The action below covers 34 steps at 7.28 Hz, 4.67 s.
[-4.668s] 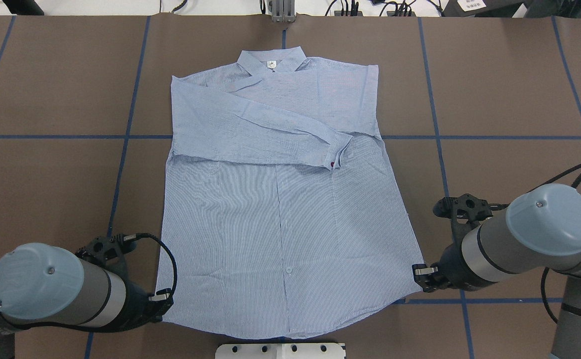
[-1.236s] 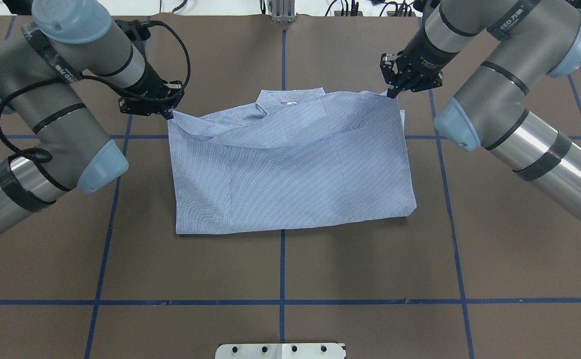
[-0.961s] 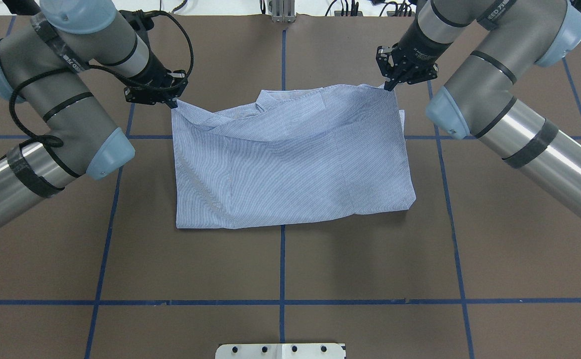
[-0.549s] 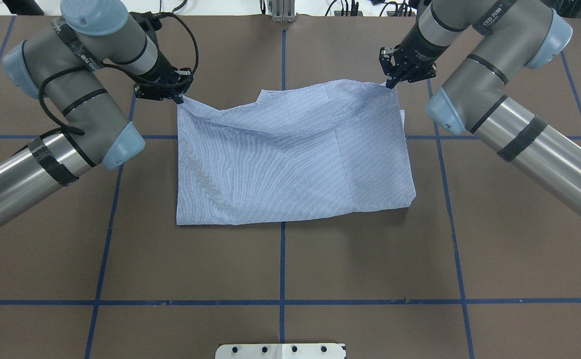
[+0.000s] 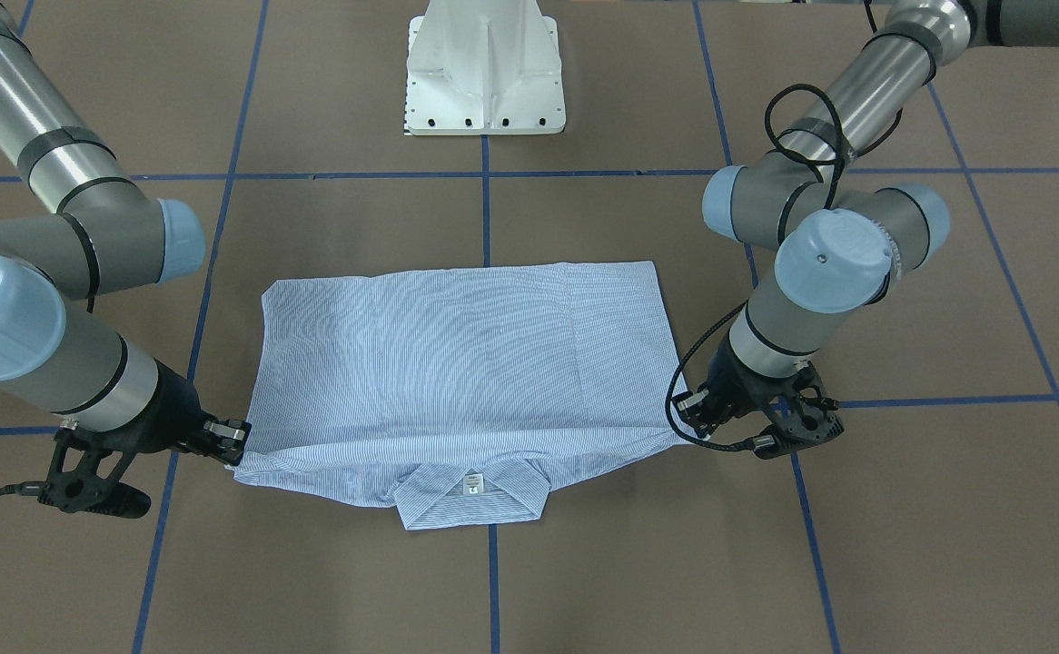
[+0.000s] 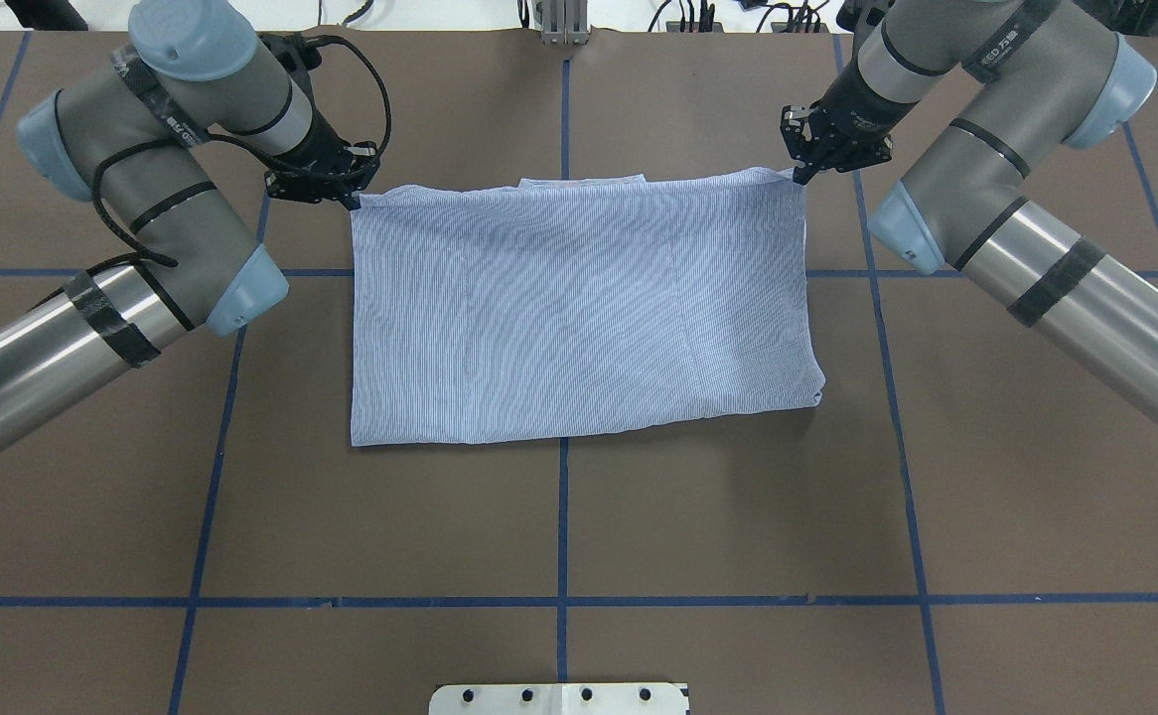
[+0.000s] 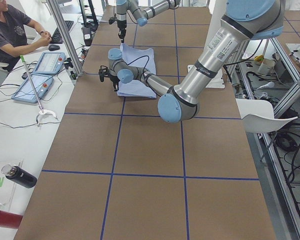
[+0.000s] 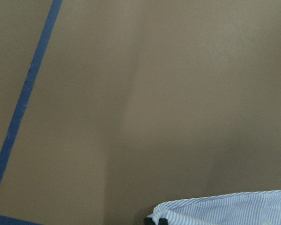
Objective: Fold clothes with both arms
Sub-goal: 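Lay the hem down at the collar, open both grippers and raise them, then move the right gripper to the folded shirt's side edge and grasp it, then drag the folded shirt toward the robot with the right gripper, rotating it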
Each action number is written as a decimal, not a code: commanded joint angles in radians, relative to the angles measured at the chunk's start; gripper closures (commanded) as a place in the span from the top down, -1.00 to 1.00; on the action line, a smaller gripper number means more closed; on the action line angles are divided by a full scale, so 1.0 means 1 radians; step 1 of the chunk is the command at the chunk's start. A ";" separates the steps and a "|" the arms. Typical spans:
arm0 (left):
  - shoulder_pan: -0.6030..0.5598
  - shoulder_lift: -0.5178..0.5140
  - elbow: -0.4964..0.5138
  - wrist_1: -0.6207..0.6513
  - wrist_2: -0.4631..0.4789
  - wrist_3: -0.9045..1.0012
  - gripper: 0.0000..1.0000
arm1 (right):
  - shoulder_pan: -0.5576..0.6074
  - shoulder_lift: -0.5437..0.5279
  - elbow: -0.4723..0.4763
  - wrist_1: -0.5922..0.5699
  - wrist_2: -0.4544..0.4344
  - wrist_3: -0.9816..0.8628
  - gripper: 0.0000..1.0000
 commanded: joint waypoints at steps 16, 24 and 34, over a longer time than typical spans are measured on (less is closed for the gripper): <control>-0.009 0.009 -0.129 0.041 0.009 -0.022 0.99 | -0.134 -0.386 0.437 -0.009 0.045 0.028 1.00; -0.008 0.012 -0.160 0.063 0.013 -0.038 0.99 | -0.288 -0.372 0.413 0.002 -0.057 0.026 -0.75; -0.014 0.031 -0.230 0.116 0.020 -0.050 0.98 | -0.365 -0.709 0.784 0.000 0.028 0.020 -1.00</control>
